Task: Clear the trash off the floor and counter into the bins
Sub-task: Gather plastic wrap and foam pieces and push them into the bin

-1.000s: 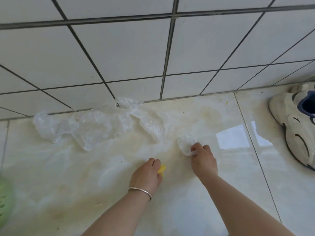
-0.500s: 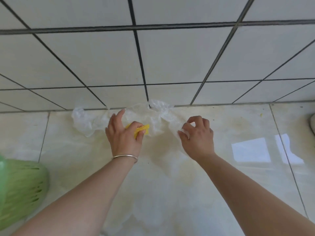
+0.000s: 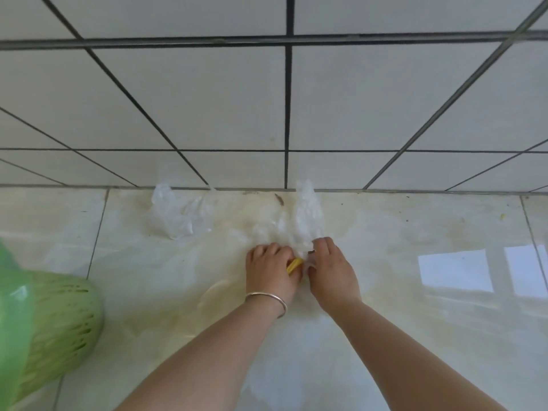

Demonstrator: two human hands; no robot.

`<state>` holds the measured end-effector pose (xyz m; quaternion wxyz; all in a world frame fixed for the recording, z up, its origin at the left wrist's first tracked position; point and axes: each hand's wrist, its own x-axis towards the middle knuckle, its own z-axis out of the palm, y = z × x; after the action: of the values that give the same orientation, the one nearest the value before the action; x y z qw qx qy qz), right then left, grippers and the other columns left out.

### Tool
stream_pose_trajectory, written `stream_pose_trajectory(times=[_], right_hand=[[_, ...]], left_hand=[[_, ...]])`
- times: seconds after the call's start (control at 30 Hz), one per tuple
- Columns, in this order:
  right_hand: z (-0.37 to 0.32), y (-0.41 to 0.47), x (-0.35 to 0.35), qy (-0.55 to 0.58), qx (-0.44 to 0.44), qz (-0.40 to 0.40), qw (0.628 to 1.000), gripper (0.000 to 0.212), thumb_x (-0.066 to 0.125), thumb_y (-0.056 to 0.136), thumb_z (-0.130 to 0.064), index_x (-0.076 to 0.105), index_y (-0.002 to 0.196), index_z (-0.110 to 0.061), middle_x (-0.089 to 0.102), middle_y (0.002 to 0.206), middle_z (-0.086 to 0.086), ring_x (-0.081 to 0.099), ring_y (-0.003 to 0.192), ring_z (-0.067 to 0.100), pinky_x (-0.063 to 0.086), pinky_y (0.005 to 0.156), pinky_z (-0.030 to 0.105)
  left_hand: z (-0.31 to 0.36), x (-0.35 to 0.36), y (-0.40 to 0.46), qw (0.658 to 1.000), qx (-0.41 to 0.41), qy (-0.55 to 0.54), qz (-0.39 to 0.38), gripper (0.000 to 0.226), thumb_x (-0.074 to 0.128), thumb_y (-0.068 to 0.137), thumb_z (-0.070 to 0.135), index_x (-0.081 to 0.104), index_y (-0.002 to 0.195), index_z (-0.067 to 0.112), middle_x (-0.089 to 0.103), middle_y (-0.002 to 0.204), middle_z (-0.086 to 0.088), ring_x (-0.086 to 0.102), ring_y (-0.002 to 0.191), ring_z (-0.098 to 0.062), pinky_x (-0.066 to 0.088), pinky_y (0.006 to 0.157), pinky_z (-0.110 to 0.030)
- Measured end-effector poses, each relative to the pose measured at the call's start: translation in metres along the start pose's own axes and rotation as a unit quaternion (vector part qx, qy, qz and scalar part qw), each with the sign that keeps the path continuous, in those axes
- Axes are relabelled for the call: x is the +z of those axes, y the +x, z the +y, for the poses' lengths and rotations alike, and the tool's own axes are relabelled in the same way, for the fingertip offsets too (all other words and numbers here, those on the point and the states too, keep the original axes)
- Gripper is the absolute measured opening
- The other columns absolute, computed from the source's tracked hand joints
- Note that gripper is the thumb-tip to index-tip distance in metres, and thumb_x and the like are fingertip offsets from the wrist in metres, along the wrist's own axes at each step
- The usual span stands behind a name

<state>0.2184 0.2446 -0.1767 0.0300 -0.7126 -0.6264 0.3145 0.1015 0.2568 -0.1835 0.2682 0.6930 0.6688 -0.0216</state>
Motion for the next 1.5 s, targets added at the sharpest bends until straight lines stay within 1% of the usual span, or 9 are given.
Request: stream_pose_trajectory(times=[0.13,0.3,0.47,0.67,0.83,0.97,1.2,1.37,1.5], right_hand=[[-0.004,-0.008,0.011,0.034,0.054,-0.040,0.997,0.046,0.044,0.090,-0.010,0.039,0.136,-0.015,0.044,0.141,0.000,0.059,0.109,0.029,0.041,0.076,0.029],[-0.007,-0.020,0.003,0.042,0.040,-0.003,0.998,0.020,0.045,0.091,-0.009,0.061,0.103,-0.005,0.052,0.103,0.009,0.058,0.087,0.032,0.030,0.064,0.026],[-0.035,-0.023,-0.010,0.148,-0.034,0.037,0.988,0.015,0.055,0.089,-0.009,0.063,0.101,-0.004,0.040,0.104,-0.009,0.048,0.097,0.018,0.033,0.071,0.022],[-0.106,-0.012,-0.018,0.368,0.033,-0.013,0.929,0.010,0.050,0.092,-0.010,0.042,0.091,-0.016,0.047,0.072,-0.007,0.045,0.061,0.008,0.037,0.047,0.008],[-0.152,0.019,-0.020,0.480,0.089,-0.020,0.872,0.027,0.048,0.093,-0.018,0.044,0.119,-0.022,0.060,0.106,0.003,0.056,0.085,0.018,0.044,0.060,0.018],[-0.166,0.055,0.001,0.473,0.113,-0.083,0.870,0.042,0.038,0.097,-0.023,0.037,0.139,-0.025,0.051,0.126,0.004,0.052,0.117,0.026,0.045,0.099,0.039],[-0.185,0.076,0.047,0.332,0.057,-0.147,0.930,0.052,0.047,0.092,-0.027,0.034,0.141,-0.020,0.043,0.139,0.005,0.050,0.122,0.028,0.044,0.101,0.040],[-0.193,0.076,0.045,0.390,0.070,-0.218,0.892,0.007,0.047,0.094,-0.025,0.054,0.095,-0.026,0.058,0.091,-0.001,0.056,0.090,0.020,0.044,0.081,0.031],[-0.194,0.069,0.044,0.467,0.121,-0.203,0.852,0.011,0.053,0.085,-0.024,0.054,0.073,-0.023,0.053,0.073,0.001,0.052,0.069,0.018,0.041,0.073,0.032]], left_hand=[[0.002,-0.006,-0.007,0.998,-0.002,-0.057,-0.031,0.033,0.055,0.080,0.026,0.030,0.058,0.023,0.055,0.076,-0.002,0.048,0.081,-0.026,0.027,0.069,-0.028],[0.005,-0.020,-0.018,0.971,-0.059,-0.232,-0.006,0.036,0.055,0.076,0.008,0.028,0.060,0.025,0.036,0.055,0.005,0.037,0.061,-0.024,0.031,0.057,-0.028],[-0.004,-0.050,-0.028,0.935,-0.093,-0.339,0.043,0.038,0.051,0.075,-0.003,0.037,0.067,0.032,0.047,0.064,0.010,0.045,0.058,-0.013,0.039,0.056,-0.025],[-0.040,-0.101,-0.029,0.888,-0.116,-0.418,0.154,0.045,0.052,0.072,-0.009,0.049,0.088,0.033,0.042,0.083,0.017,0.048,0.082,-0.012,0.043,0.071,-0.025],[-0.094,-0.134,-0.010,0.813,-0.208,-0.451,0.302,0.058,0.045,0.073,-0.005,0.055,0.114,0.034,0.045,0.113,0.009,0.054,0.101,-0.023,0.054,0.080,-0.040],[-0.121,-0.133,0.007,0.791,-0.291,-0.491,0.221,0.078,0.045,0.078,-0.004,0.031,0.141,0.038,0.022,0.148,0.003,0.047,0.098,-0.018,0.051,0.080,-0.033],[-0.139,-0.113,0.029,0.811,-0.313,-0.482,0.112,0.075,0.052,0.078,0.007,0.030,0.142,0.039,0.022,0.153,0.011,0.036,0.136,-0.017,0.035,0.098,-0.026],[-0.139,-0.117,0.036,0.843,-0.314,-0.436,0.025,0.045,0.055,0.077,0.019,0.058,0.122,0.023,0.060,0.124,-0.008,0.056,0.111,-0.032,0.046,0.097,-0.038],[-0.127,-0.114,0.025,0.805,-0.361,-0.469,0.051,0.021,0.048,0.088,0.019,0.065,0.086,0.006,0.061,0.098,-0.016,0.054,0.086,-0.030,0.044,0.075,-0.034]])
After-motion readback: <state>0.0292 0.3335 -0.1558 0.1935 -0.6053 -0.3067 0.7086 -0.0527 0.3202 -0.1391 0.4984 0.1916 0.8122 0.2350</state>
